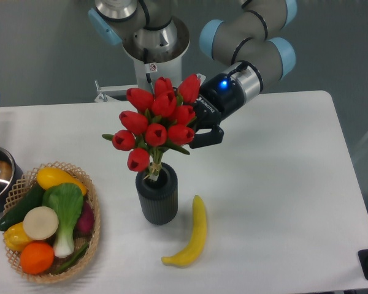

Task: Insert the flowers into the vase
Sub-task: 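Lower the tulip stems into the vase opening, then push the tulip bunch further down into the vase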

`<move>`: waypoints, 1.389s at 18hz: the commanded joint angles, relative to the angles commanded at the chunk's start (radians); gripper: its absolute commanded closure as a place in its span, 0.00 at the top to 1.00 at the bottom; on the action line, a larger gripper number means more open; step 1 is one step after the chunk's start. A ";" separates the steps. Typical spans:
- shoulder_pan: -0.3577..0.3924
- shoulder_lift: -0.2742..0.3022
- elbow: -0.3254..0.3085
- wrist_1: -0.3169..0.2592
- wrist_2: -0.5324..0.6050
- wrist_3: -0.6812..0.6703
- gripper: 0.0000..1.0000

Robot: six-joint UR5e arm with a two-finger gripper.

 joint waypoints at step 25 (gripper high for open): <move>0.005 -0.104 -0.135 0.002 0.006 0.236 0.37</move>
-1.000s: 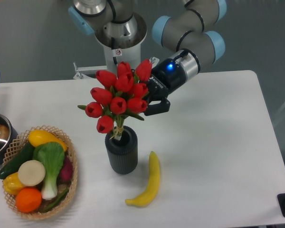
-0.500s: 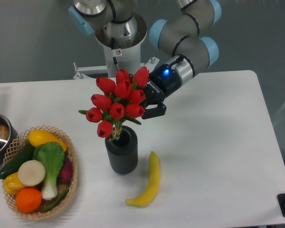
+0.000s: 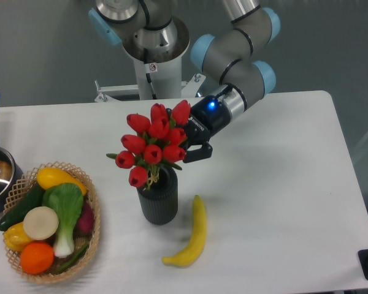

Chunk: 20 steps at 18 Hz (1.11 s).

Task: Insert the flowers into the vase
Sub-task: 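Push the tulip bunch further down into the vase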

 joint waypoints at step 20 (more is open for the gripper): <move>0.003 -0.028 -0.055 0.003 0.002 0.064 0.38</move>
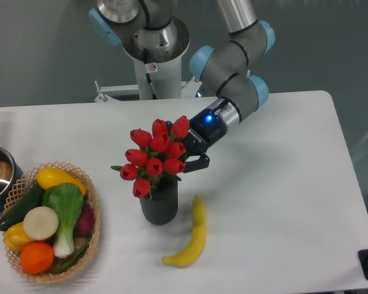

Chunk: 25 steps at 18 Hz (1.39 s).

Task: Insert the flowers into the vase
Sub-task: 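Push the tulip bunch further down into the vase, then open the gripper to release the tulips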

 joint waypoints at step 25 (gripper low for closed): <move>0.034 0.009 0.000 0.005 0.002 0.089 1.00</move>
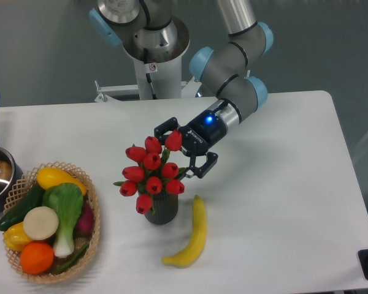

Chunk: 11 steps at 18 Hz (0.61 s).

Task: Insert the flowers into the vase

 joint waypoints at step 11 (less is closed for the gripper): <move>0.152 0.239 0.133 -0.012 0.562 -0.035 1.00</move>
